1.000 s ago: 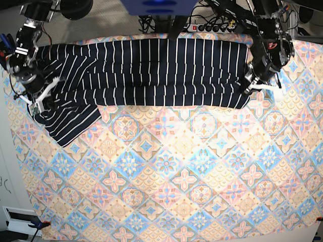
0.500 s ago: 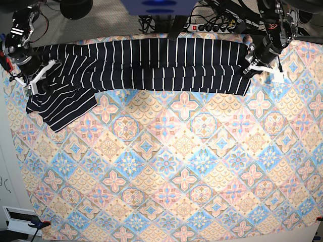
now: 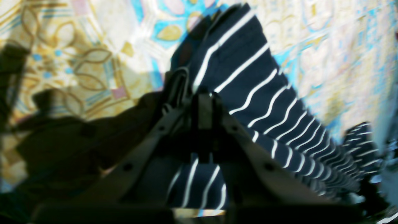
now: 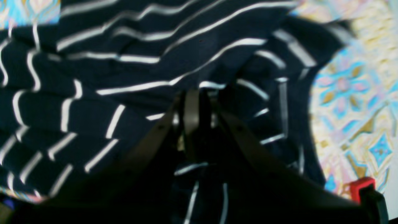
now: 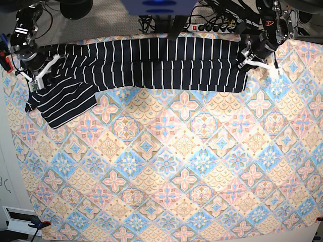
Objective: Fold the T-shirt properly
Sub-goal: 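Drag the grasped shirt sides with both grippers toward the robot base, then fold the sleeve inward over the shirt body with the right gripper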
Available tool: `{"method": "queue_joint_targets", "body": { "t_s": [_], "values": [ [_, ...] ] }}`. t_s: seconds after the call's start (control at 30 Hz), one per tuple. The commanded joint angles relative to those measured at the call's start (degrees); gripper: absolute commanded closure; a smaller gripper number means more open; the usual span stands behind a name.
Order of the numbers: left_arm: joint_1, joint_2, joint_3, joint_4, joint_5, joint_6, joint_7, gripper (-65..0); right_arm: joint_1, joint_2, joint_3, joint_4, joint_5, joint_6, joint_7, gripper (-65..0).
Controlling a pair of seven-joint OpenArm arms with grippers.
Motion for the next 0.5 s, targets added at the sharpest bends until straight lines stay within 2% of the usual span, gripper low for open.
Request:
{"method": "queue_joint_targets", "body": {
  "t_s": [0.0, 0.07, 0.17, 0.3, 0.47],
  "values": [
    [0.03, -0.61, -0.3, 0.57, 1.07, 0.19, -1.0, 0.0, 0.25, 1.34, 0.69, 0.69, -1.1, -0.89, 0.97, -1.9],
    [0.03, 0.36, -0.3, 0.57, 1.77, 0.19, -1.0, 0.0, 0.34, 1.08, 0.61, 0.95, -3.83, -0.98, 1.23, -2.0],
    [0.03, 0.62, -0.3, 0.57, 1.77, 0.19, -1.0, 0.0, 2.36, -1.21, 2.28, 2.18, -4.45, -0.98, 1.41, -3.8],
    [0.03, 0.97, -0.3, 0.57, 1.77, 0.19, -1.0, 0.0, 3.24, -3.93, 8.52, 4.03, -4.45, -0.98, 1.15, -11.0],
    [-0.05, 0.97, -0.3, 0.57, 1.77, 0.19, -1.0, 0.0, 7.46, -4.11, 9.57, 6.22, -4.45, -0.98, 1.06, -18.9]
  ]
}}
